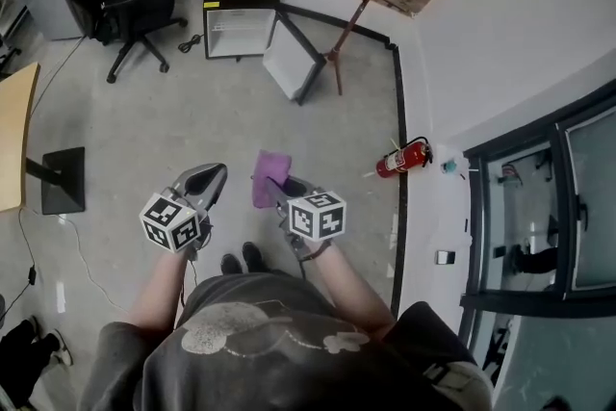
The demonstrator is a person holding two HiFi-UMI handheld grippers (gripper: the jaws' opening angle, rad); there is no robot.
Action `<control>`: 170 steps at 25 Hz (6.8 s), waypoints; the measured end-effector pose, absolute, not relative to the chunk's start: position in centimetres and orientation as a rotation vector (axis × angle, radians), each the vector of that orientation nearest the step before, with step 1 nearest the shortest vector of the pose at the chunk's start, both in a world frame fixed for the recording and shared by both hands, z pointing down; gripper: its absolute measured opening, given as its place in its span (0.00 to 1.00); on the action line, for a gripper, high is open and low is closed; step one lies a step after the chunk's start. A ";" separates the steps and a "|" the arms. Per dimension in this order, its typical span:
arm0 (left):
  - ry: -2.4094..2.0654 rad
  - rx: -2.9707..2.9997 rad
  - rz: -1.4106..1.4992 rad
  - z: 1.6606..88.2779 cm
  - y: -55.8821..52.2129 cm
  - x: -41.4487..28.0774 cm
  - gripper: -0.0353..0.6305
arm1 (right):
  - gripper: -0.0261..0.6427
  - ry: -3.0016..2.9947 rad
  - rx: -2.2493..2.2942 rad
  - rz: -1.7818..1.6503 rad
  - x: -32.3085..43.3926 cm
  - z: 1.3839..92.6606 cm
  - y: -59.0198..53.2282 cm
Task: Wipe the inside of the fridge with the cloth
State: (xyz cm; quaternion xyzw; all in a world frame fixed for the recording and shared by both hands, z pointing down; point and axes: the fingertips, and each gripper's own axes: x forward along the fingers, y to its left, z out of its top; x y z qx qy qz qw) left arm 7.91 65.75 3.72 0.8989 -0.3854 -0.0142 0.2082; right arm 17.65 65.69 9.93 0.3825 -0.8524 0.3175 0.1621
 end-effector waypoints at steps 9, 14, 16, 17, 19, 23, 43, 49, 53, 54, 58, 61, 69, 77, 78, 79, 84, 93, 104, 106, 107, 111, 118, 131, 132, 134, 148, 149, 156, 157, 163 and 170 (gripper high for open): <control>-1.089 2.494 -0.044 4.2 67.9 5.5 0.08 | 0.15 -2.443 1.148 0.917 17.4 9.8 66.6; -1.086 2.500 -0.016 5.1 68.3 4.1 0.08 | 0.15 -2.440 1.212 0.923 17.2 10.1 66.1; -1.089 2.485 -0.023 5.4 68.3 3.8 0.08 | 0.15 -2.431 1.225 0.931 17.3 10.4 65.9; -1.090 2.475 -0.027 5.6 68.2 3.7 0.08 | 0.15 -2.428 1.228 0.938 17.4 10.6 65.6; -1.090 2.461 -0.022 6.2 67.6 3.8 0.08 | 0.15 -2.420 1.230 0.956 17.6 11.3 64.7; -1.100 2.442 -0.001 7.4 64.7 4.2 0.08 | 0.15 -2.415 1.208 0.997 18.0 13.0 61.3; -1.266 2.399 0.012 6.4 39.4 5.9 0.08 | 0.15 -2.440 1.029 1.022 19.9 13.7 36.4; -1.284 2.385 -0.007 6.6 35.1 5.6 0.08 | 0.15 -2.421 1.007 1.040 19.5 14.4 33.1; -1.285 2.354 -0.007 7.9 31.8 3.7 0.08 | 0.15 -2.391 1.007 1.047 18.2 15.2 29.9; -1.280 2.351 -0.002 8.3 30.7 3.2 0.08 | 0.15 -2.386 1.008 1.044 17.8 15.3 28.9; -1.250 2.352 -0.010 9.3 25.7 1.3 0.08 | 0.15 -2.369 1.024 1.037 15.9 15.7 24.2; -1.214 2.383 0.004 9.8 21.7 0.0 0.08 | 0.15 -2.356 1.043 1.034 14.2 16.1 20.2; -1.106 2.399 0.012 11.6 11.4 -4.1 0.08 | 0.15 -2.300 1.076 1.032 7.9 17.4 10.4; -1.052 2.371 0.037 15.1 5.0 -5.6 0.08 | 0.15 -2.223 1.046 1.028 6.0 21.9 4.9; -1.061 2.359 0.031 15.8 4.2 -5.9 0.08 | 0.15 -2.218 1.038 1.034 5.8 22.8 4.2; -1.071 2.347 0.025 16.5 3.5 -6.2 0.08 | 0.15 -2.216 1.027 1.037 5.6 23.8 3.5; -1.137 2.342 0.030 21.4 -1.4 -7.8 0.08 | 0.15 -2.233 0.964 1.044 4.2 31.4 -2.4; -1.235 2.274 0.016 33.2 -9.1 -8.1 0.08 | 0.15 -2.271 0.882 1.060 1.4 44.2 -12.4; -1.341 2.247 0.022 46.7 -15.2 -9.8 0.08 | 0.15 -2.536 0.811 1.002 -3.4 52.8 -22.2; -1.358 2.244 0.014 48.8 -15.8 -10.4 0.08 | 0.15 -2.566 0.799 0.996 -4.3 54.0 -23.0; -1.367 2.242 0.008 49.7 -16.1 -10.7 0.08 | 0.15 -2.583 0.795 0.999 -4.7 54.4 -23.3; -1.381 2.260 0.001 52.3 -17.0 -11.2 0.08 | 0.15 -2.670 0.779 0.999 -6.4 55.5 -24.5; -1.426 2.308 0.021 54.2 -19.3 -11.9 0.08 | 0.15 -2.836 0.690 0.935 -9.5 56.4 -27.1; -1.483 2.404 -0.027 54.5 -17.9 -14.2 0.08 | 0.15 -3.104 0.571 0.888 -14.8 53.9 -30.7; -1.487 2.409 -0.023 54.5 -17.8 -14.4 0.08 | 0.15 -3.078 0.591 0.873 -15.1 54.4 -30.9; -1.491 2.422 -0.007 54.5 -17.5 -14.8 0.08 | 0.15 -3.024 0.624 0.840 -15.6 55.3 -31.2; -1.401 2.431 0.099 57.0 -17.0 -13.6 0.08 | 0.15 -2.565 0.728 0.335 -16.4 62.1 -30.2; -1.394 2.432 0.101 57.0 -17.0 -13.5 0.08 | 0.15 -2.551 0.736 0.318 -16.3 62.2 -30.3; -1.323 2.464 0.107 57.1 -18.2 -11.4 0.08 | 0.15 -2.432 0.882 0.387 -11.1 63.1 -32.8; -1.317 2.469 0.106 57.0 -18.6 -11.2 0.08 | 0.15 -2.420 0.909 0.418 -10.0 63.2 -33.2; -1.288 2.535 0.107 57.6 -20.3 -9.2 0.08 | 0.16 -2.315 1.069 0.476 -3.3 63.4 -35.2; -1.238 2.513 0.074 58.7 -22.2 -7.3 0.08 | 0.16 -2.202 1.271 0.563 3.6 63.4 -36.2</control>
